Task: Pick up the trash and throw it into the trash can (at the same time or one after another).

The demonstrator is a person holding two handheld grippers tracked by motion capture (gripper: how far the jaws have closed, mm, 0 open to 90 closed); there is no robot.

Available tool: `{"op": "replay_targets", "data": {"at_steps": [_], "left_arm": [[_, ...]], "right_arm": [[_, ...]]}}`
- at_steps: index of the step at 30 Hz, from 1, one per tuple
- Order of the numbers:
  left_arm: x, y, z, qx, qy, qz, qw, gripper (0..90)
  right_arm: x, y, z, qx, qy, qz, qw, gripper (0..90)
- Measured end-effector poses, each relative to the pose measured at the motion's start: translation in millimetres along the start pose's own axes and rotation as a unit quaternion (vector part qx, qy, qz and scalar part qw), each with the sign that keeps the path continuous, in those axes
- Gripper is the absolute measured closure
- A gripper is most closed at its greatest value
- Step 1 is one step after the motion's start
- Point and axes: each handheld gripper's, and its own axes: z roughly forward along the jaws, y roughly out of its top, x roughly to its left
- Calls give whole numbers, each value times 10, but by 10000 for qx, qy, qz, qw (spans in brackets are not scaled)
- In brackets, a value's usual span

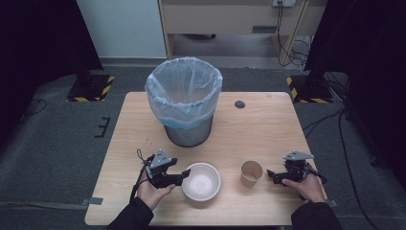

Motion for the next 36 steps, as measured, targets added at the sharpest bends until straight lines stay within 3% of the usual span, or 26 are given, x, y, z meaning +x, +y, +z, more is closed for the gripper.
{"op": "replay_targets", "data": {"at_steps": [10, 18, 28, 31, 36], "left_arm": [[-3, -57, 275, 413, -52, 186, 9990, 376], [-5, -66, 398, 619, -80, 229, 9978, 537], [24, -51, 420, 756, -139, -3, 9970, 756], [39, -33, 427, 751, -218, -162, 9968, 775], [23, -4, 398, 693, -282, -185, 9970, 793]], "right_arm": [[-1, 1, 1, 0, 9, -6, 10000, 8], [-1, 1, 2, 1, 12, -4, 10000, 8], [0, 1, 3, -6, 9, -2, 10000, 8], [0, 1, 3, -8, 9, -2, 10000, 8], [0, 1, 3, -8, 10, -2, 10000, 8]]}}
